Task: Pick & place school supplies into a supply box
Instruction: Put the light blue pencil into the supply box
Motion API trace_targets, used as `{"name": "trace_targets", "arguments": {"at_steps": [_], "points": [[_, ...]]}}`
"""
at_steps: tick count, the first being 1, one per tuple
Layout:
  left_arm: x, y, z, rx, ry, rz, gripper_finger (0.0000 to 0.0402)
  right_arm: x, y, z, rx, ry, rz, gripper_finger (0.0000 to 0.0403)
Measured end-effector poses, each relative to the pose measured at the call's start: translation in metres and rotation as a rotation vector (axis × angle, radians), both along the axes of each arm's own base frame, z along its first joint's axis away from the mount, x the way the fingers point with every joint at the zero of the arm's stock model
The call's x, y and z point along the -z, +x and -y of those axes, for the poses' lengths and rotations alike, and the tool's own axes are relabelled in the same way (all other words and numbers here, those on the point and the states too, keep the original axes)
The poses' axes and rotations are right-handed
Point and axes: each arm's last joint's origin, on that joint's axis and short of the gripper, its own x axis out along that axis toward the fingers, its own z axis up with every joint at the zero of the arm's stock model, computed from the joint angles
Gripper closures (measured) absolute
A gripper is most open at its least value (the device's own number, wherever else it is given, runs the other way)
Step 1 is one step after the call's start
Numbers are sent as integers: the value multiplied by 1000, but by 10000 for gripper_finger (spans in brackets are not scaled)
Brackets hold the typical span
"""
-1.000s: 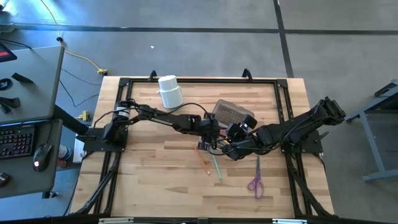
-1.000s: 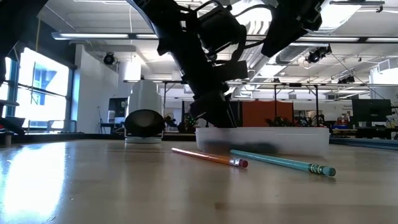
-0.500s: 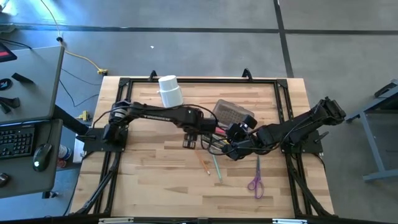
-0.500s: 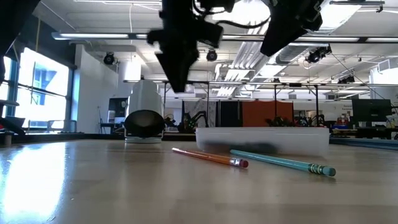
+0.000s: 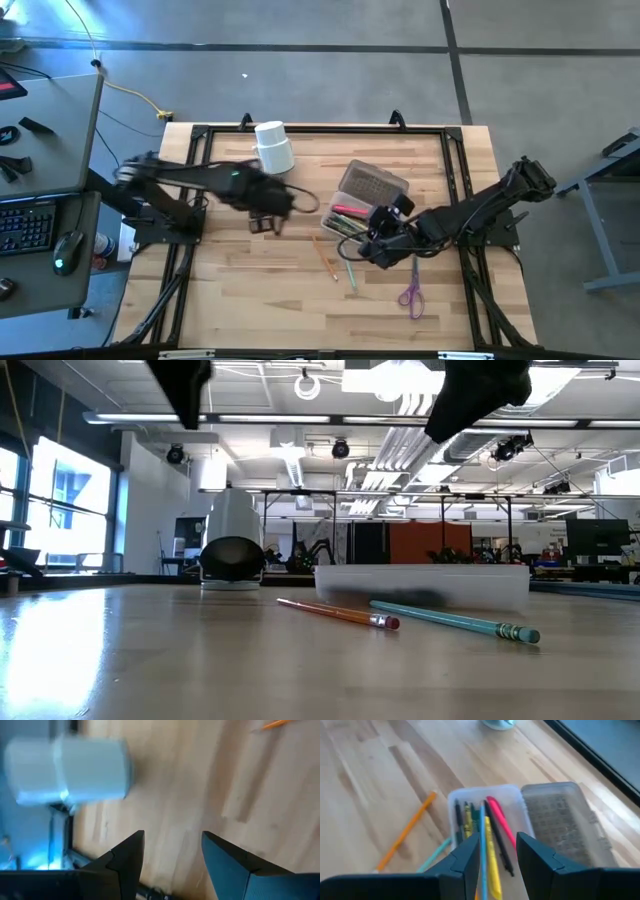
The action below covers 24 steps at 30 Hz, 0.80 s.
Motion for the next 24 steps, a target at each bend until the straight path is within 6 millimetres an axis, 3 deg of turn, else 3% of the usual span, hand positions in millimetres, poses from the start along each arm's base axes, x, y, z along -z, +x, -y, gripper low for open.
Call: {"name": "trace_targets", "arguments": {"at_steps": [4, 9, 17, 21, 24], "points": [[13, -45, 6, -96, 77, 116, 169, -2, 2, -8, -27, 26, 54, 290], [50, -84, 12, -184, 13, 258, 169, 1, 13, -18, -53, 113, 120, 290], [93, -106, 15, -172, -119, 302, 169, 29, 53, -38, -195, 402, 163, 290], [100, -105, 15, -172, -102, 307, 169, 43, 63, -48, -301, 507, 130, 290], [99, -103, 15, -173, -100, 334, 169, 53, 64, -50, -279, 597, 75, 290]]}}
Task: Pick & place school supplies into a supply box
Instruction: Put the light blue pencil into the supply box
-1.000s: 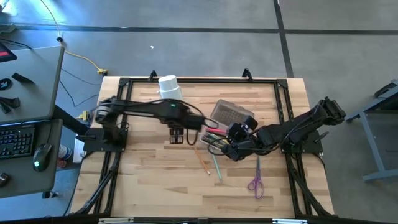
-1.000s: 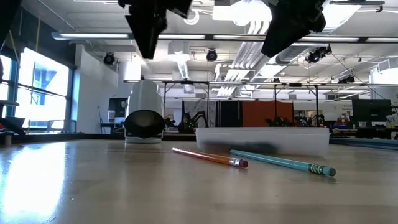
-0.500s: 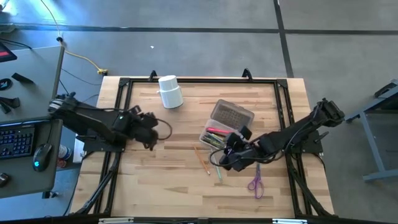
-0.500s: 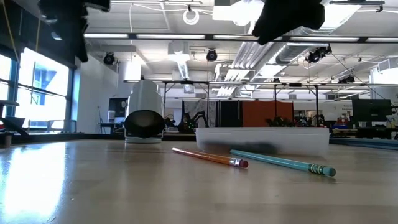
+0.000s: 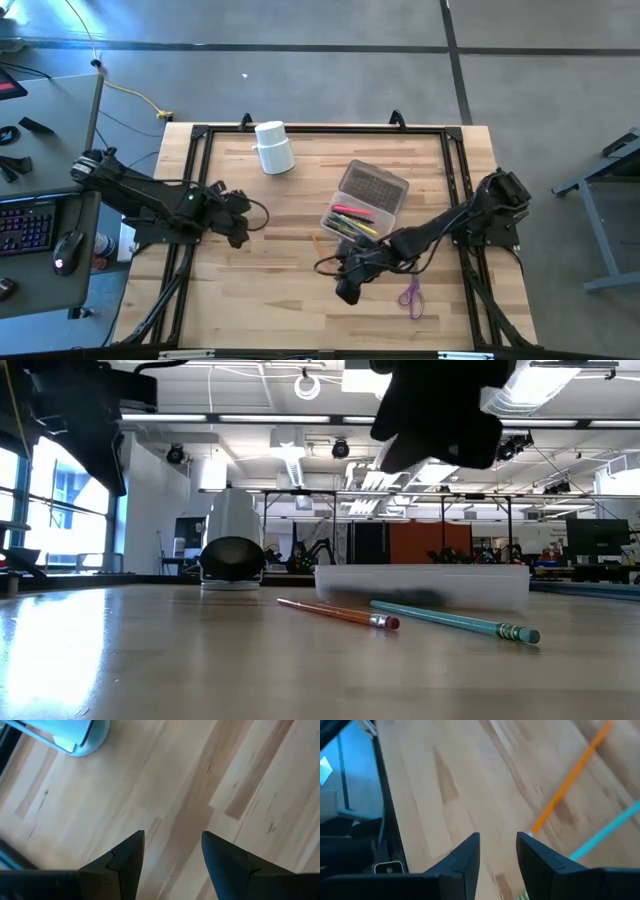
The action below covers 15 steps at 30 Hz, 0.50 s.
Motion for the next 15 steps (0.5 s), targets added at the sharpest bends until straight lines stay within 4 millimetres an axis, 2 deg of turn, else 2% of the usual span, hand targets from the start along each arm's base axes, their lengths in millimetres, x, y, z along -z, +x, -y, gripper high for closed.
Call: {"name": "trace_targets", "arguments": {"at_steps": [9, 15], "points": [[-1, 4, 2, 9, -14, 43, 169, 22, -7, 1, -26, 5, -199, 290], [-1, 5, 2, 15, -12, 45, 169, 28, -7, 8, 87, -3, -244, 290]]}}
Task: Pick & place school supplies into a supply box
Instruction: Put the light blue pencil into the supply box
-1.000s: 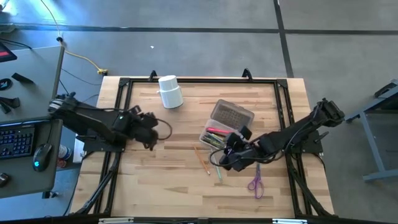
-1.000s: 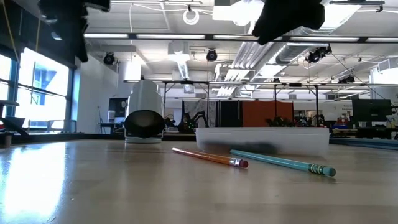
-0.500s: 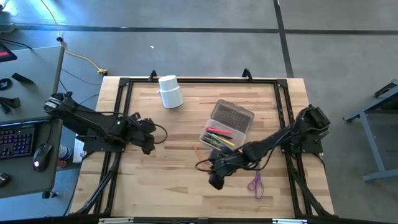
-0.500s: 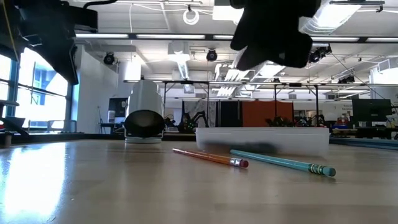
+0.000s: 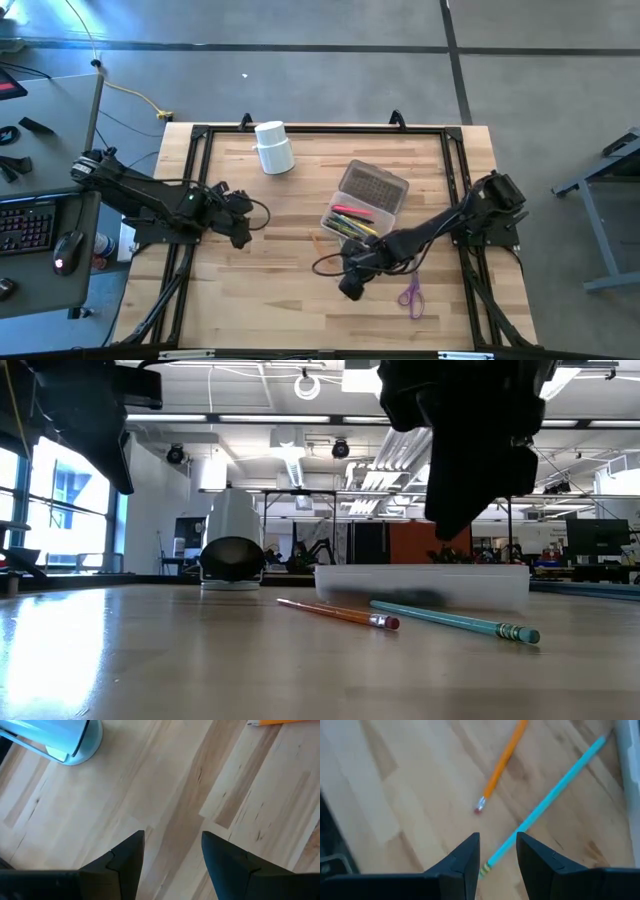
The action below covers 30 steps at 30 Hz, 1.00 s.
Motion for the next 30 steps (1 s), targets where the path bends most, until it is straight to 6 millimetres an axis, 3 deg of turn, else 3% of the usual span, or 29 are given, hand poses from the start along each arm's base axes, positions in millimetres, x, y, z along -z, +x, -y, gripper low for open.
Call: {"name": "trace_targets", "arguments": {"at_steps": [15, 24, 30], "points": [[0, 1, 0, -4, 11, 12, 169, 47, 17, 17, 109, -46, -114, 290], [0, 1, 0, -11, 10, 17, 169, 63, 22, 19, 50, -85, -144, 290], [-1, 3, 0, -12, 3, 35, 169, 65, 21, 19, -9, -198, -118, 297]]}}
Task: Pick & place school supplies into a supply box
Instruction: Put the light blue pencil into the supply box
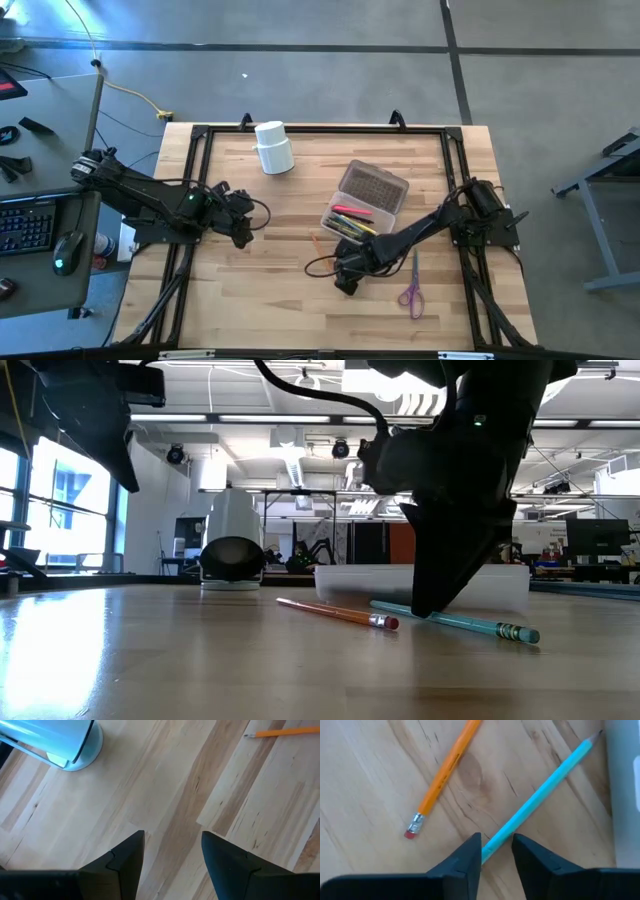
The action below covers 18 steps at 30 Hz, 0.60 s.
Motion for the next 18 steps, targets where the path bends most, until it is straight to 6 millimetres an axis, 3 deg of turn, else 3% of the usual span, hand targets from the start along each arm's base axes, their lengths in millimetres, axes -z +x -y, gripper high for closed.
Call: {"name": "trace_targets", "arguments": {"at_steps": [8, 18], "points": [[0, 0, 0, 0, 1, -2, 169, 1, 0, 2, -11, 10, -13, 393], [0, 0, 0, 0, 1, -3, 169, -4, 1, 1, -19, 40, -20, 399]]}}
